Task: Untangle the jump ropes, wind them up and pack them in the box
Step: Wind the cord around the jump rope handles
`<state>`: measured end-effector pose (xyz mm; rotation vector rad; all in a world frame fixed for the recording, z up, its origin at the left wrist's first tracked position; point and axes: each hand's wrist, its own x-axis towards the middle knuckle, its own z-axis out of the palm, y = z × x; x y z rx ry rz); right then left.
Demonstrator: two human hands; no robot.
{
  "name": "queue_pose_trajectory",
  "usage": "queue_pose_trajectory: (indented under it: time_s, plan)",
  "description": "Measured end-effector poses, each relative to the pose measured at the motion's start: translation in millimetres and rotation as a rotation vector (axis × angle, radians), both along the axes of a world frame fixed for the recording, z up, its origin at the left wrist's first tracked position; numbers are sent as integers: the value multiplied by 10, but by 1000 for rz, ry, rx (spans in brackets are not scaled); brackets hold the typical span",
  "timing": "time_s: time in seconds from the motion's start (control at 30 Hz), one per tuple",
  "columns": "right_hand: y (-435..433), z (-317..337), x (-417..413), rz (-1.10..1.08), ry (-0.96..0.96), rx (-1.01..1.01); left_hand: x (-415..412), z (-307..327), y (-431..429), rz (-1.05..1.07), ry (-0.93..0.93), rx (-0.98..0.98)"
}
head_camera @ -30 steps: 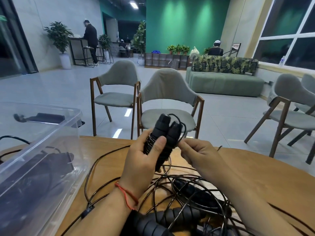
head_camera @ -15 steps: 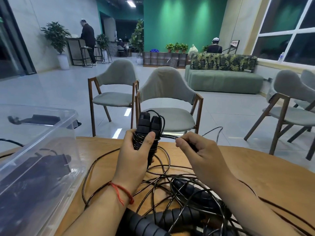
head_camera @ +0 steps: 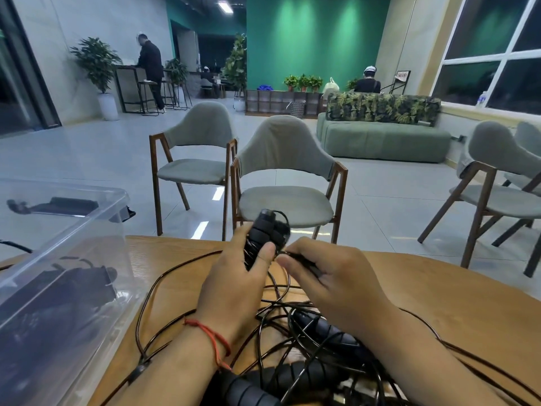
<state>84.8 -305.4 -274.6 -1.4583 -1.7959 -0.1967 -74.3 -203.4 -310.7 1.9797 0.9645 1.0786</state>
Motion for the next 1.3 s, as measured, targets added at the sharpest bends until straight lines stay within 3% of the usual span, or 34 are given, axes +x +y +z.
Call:
queue_pose_trajectory:
  time_s: [0.1, 0.33, 0.57, 0.83, 1.03, 1.13, 1.3]
  plan:
    - [1, 47, 48, -14, 61, 43, -26, 60, -140, -152, 131, 110]
    - [0, 75, 43, 16, -139, 2, 11, 62, -163, -78, 316, 309]
    - [-50, 272, 272, 11, 219, 44, 6, 98, -186, -129, 320, 357]
    - [-33, 261, 194, 22, 273, -109, -50, 108, -205, -317, 372, 417]
    - [-86, 314, 398, 156, 720, -510, -44, 122, -266, -389, 220, 583]
    - [-63, 227, 414, 141, 807, -550, -41, 115, -246, -375, 88, 562]
    - [11, 142, 396, 181, 923, -478, -56, 105, -230, -321, 29, 590]
